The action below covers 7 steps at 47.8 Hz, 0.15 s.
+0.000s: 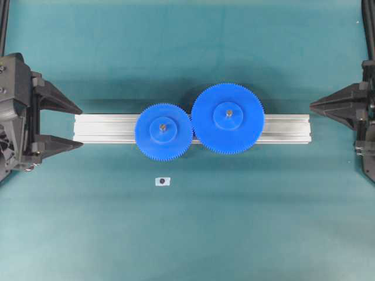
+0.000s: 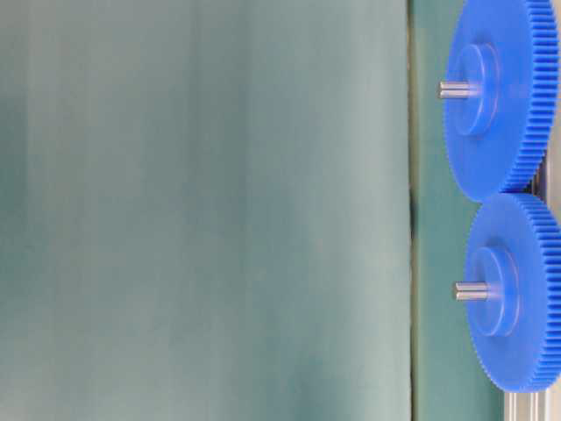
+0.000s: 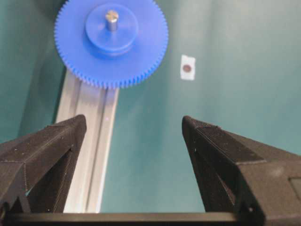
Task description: Insert the small gear onto the shaft.
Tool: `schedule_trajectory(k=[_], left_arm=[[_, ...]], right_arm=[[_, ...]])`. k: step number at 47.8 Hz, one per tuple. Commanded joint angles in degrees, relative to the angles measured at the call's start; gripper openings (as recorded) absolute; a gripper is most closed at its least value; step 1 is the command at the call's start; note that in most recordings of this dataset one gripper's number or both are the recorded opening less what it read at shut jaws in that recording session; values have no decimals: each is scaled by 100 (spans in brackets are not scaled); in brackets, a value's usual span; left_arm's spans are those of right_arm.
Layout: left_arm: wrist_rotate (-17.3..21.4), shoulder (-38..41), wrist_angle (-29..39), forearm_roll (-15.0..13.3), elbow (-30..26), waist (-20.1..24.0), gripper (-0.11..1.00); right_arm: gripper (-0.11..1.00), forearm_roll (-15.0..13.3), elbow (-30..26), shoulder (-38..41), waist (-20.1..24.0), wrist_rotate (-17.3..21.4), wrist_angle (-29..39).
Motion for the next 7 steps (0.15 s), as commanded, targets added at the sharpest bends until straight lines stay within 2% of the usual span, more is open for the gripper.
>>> schedule_trajectory(k=[1,7], left_arm=[[9,18,-79,18,-70,-9,83],[9,26,-79,18,-62,-9,83]], right_arm=[[11,18,-53,35,0,44,-18],[11,18,-62,35,0,44,-26]])
